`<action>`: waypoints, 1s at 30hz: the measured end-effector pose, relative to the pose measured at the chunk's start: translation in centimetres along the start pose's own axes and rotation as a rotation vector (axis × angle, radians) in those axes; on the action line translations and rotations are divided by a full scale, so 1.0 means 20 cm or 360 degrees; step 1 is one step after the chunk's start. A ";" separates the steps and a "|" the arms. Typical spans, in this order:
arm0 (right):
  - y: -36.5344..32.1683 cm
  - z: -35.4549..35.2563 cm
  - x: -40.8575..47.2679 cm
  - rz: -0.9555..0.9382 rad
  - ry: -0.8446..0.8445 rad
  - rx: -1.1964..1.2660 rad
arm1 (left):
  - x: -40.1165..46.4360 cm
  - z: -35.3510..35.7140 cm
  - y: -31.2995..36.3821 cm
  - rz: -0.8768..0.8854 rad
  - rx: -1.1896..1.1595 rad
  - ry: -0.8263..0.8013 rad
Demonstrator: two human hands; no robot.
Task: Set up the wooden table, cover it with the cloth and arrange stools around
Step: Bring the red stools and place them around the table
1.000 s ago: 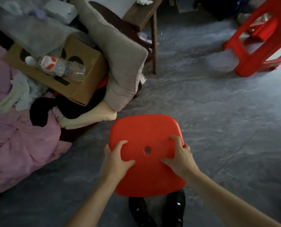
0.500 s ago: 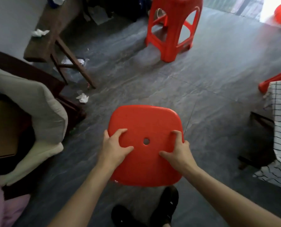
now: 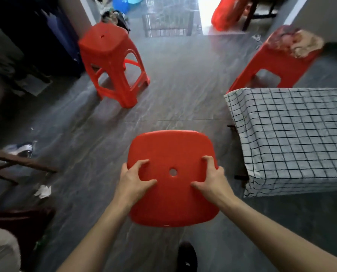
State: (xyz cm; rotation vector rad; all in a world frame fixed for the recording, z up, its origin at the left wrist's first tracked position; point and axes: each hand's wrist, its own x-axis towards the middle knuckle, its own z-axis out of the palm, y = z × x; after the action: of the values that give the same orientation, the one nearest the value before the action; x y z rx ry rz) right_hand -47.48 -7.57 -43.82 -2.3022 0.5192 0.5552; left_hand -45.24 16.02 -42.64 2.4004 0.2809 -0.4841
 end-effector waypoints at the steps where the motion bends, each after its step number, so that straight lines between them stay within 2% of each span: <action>1: 0.03 -0.04 0.01 0.0023 0.0022 0.0011 | 0.01 0.03 0.05 0.0021 0.0010 -0.0010; 11: 0.45 -0.21 -0.19 0.0376 0.0246 0.0210 | -0.02 0.36 0.38 0.0263 0.0167 -0.0263; 23: 0.92 -0.18 -0.72 0.0933 0.0466 0.0476 | -0.29 0.80 0.61 0.0569 0.0430 -0.0780; 30: 1.32 -0.22 -1.01 0.1181 0.0628 0.0598 | -0.56 1.12 0.83 0.0828 0.0667 -0.1097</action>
State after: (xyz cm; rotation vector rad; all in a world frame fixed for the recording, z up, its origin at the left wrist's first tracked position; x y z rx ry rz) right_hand -76.47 -24.22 -44.54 -1.8090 1.5561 0.2887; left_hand -56.08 -11.99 -44.53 2.3795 -0.7916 -1.1444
